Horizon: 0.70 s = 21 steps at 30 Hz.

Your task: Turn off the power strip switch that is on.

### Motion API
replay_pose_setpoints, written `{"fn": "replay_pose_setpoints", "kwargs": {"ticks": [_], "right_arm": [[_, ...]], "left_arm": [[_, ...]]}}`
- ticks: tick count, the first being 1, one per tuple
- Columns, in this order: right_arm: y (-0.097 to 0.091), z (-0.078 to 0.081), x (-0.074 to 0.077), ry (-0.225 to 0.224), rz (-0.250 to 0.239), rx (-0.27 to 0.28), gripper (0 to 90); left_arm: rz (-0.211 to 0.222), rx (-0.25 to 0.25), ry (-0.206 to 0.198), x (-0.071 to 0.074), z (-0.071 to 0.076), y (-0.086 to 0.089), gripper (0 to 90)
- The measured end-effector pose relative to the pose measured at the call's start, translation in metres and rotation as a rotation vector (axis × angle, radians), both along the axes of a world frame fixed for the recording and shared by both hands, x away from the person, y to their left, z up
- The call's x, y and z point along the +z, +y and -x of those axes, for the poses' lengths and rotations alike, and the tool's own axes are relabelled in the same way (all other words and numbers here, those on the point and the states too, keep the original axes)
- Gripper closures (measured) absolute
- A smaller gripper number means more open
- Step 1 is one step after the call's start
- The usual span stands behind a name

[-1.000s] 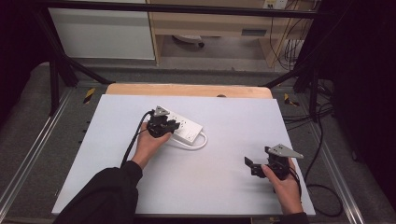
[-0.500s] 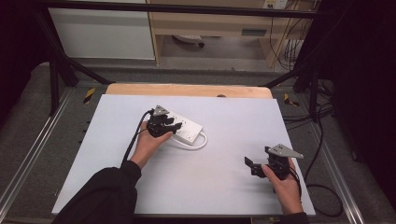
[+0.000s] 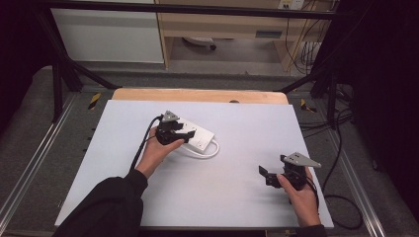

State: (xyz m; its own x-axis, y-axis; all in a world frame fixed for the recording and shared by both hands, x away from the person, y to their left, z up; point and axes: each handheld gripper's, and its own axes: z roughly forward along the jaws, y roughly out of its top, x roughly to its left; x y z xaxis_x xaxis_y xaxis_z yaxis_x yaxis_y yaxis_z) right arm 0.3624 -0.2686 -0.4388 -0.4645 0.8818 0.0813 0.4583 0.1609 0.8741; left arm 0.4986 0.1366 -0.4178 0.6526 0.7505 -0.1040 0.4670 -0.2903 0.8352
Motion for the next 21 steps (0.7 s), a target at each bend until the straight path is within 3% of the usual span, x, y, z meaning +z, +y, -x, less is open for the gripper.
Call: {"fn": "replay_pose_setpoints", "kwargs": {"ticks": [14,21], "right_arm": [[0.0002,0.0000,-0.0002,-0.002,0.004,0.001,3.0],[0.0002,0.0000,-0.0001,-0.002,0.003,0.001,3.0]], "left_arm": [[0.024,-0.002,0.018,0.0048,0.0019,-0.0011,14.5],[0.035,-0.029,0.028,0.0059,0.0039,-0.0023,7.7]]}}
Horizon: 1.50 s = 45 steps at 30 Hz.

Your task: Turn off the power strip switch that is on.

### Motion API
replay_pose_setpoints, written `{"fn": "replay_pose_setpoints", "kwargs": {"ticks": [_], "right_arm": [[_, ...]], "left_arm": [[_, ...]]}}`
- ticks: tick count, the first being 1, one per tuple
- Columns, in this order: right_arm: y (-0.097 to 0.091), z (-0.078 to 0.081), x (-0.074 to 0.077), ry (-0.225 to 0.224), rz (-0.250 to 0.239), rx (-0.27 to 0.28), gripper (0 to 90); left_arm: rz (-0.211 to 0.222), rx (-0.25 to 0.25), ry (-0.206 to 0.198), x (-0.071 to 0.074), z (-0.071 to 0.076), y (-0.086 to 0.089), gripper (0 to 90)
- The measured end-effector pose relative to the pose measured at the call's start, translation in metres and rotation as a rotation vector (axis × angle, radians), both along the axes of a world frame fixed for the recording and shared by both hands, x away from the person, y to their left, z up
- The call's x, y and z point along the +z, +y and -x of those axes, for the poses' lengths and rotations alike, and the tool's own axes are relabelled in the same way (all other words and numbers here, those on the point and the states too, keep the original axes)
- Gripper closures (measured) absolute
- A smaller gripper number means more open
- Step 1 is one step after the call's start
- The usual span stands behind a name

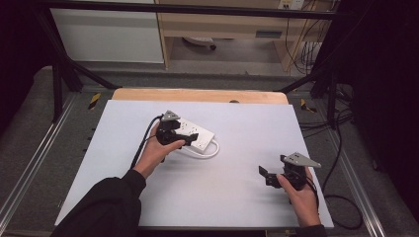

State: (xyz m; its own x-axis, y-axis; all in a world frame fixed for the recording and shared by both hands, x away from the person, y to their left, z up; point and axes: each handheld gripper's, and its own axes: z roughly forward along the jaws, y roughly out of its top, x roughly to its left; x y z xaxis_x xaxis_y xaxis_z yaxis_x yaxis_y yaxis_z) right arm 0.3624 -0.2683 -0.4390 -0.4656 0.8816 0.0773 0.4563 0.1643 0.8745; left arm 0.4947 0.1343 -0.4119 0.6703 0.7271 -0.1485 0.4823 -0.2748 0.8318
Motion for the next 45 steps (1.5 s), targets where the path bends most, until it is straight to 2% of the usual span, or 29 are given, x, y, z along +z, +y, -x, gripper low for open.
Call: {"fn": "replay_pose_setpoints", "kwargs": {"ticks": [4,13,29,45], "right_arm": [[0.000,0.000,0.000,0.000,0.000,0.000,3.0],[0.000,0.000,0.000,0.002,-0.001,0.002,2.9],[0.001,0.000,0.000,-0.005,0.001,0.003,2.9],[0.002,0.000,0.000,-0.006,0.003,0.014,2.4]], "left_arm": [[0.007,-0.001,0.000,0.004,0.003,0.000,7.7],[0.037,0.010,-0.043,0.019,0.011,0.007,7.7],[0.073,0.050,-0.062,0.042,0.028,0.028,7.9],[0.097,0.097,-0.105,0.062,0.058,0.072,7.4]]}}
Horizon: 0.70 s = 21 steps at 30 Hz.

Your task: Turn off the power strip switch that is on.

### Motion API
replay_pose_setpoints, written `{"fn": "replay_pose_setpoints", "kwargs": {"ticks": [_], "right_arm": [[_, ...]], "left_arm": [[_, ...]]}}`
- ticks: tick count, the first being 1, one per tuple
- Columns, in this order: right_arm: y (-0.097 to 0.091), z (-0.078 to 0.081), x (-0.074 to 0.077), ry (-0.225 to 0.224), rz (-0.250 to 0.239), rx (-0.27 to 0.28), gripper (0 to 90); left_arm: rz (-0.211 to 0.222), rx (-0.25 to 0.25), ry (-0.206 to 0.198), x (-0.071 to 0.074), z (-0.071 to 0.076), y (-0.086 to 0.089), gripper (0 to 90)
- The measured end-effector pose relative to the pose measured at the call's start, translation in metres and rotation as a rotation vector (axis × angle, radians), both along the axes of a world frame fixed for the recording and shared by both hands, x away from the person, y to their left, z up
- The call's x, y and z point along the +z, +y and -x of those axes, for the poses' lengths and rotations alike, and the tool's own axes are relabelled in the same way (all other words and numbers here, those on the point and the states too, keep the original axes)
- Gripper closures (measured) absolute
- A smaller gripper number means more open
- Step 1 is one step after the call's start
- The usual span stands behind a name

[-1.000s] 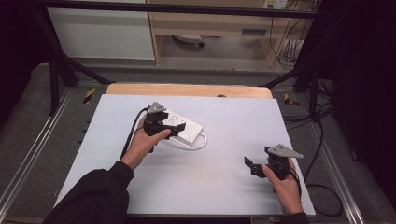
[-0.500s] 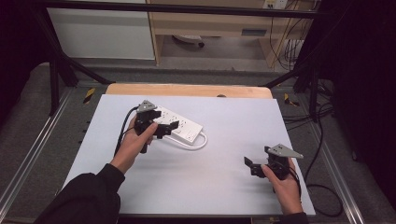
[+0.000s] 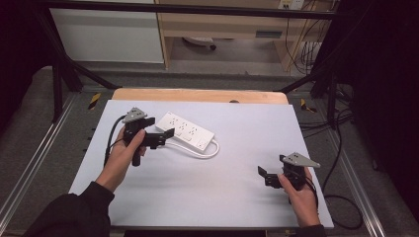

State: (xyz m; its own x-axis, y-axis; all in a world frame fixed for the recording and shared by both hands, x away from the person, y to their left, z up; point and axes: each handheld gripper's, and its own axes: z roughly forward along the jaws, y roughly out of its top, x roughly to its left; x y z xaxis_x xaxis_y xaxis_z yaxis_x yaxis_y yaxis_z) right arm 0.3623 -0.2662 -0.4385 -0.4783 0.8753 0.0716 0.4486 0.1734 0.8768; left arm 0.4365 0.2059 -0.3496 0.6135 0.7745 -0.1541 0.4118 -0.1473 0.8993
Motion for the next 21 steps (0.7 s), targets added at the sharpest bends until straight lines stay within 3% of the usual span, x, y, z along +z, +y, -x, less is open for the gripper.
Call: {"fn": "replay_pose_setpoints", "kwargs": {"ticks": [16,21], "right_arm": [[0.000,0.000,0.000,0.001,-0.001,0.004,2.3],[0.000,-0.001,-0.001,0.004,0.005,0.007,2.3]], "left_arm": [[0.013,0.047,-0.025,0.004,0.039,0.037,7.2],[0.028,0.093,-0.061,0.006,0.052,0.049,7.3]]}}
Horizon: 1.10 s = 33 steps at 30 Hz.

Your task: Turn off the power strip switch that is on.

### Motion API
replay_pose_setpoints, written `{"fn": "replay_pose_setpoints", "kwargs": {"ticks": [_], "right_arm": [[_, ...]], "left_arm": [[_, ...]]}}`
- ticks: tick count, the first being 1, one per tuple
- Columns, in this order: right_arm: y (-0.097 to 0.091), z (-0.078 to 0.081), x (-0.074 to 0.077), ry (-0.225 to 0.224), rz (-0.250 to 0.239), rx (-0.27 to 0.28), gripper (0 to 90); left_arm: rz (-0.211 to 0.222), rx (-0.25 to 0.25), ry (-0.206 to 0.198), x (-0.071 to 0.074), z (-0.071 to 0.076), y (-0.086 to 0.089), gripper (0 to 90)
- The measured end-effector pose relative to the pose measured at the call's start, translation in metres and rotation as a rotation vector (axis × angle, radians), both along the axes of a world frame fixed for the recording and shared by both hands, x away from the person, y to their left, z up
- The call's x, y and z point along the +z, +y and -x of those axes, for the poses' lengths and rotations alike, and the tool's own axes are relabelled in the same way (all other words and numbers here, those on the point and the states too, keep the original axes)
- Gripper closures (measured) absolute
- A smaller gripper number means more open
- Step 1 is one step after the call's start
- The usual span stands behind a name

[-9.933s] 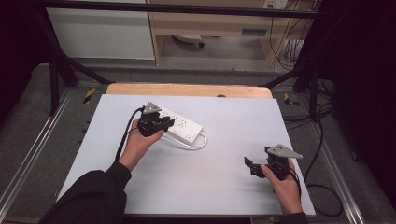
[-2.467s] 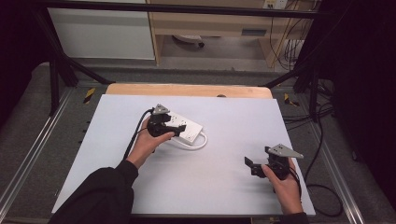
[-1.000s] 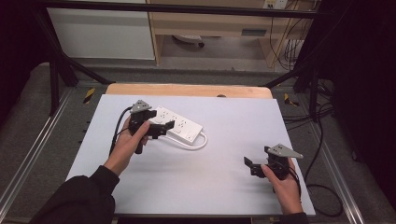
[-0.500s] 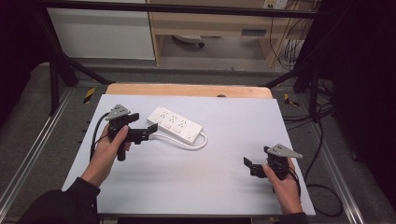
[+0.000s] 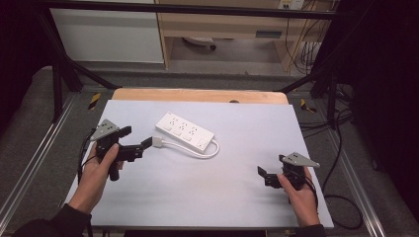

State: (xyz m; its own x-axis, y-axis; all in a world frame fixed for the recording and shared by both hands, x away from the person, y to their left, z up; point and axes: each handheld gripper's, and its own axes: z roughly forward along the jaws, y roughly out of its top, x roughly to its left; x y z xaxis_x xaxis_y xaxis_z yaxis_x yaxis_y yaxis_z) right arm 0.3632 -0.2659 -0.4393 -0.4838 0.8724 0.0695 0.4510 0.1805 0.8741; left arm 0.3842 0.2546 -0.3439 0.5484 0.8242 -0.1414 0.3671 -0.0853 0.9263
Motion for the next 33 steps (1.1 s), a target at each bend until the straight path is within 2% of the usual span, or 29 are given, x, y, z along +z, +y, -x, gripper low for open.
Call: {"fn": "replay_pose_setpoints", "kwargs": {"ticks": [11,19,24,33], "right_arm": [[0.000,0.000,-0.001,0.005,0.000,-0.003,2.3],[0.001,0.000,-0.001,0.004,0.003,-0.003,2.3],[0.001,0.000,-0.001,0.005,0.003,-0.005,2.3],[0.001,0.000,-0.001,0.006,0.008,-0.006,2.3]], "left_arm": [[0.010,0.014,-0.004,0.004,0.025,0.027,7.2],[0.020,0.021,0.001,-0.001,0.039,0.042,6.9],[0.029,0.030,0.010,-0.008,0.045,0.050,6.9],[0.012,0.027,0.041,-0.031,0.057,0.057,6.8]]}}
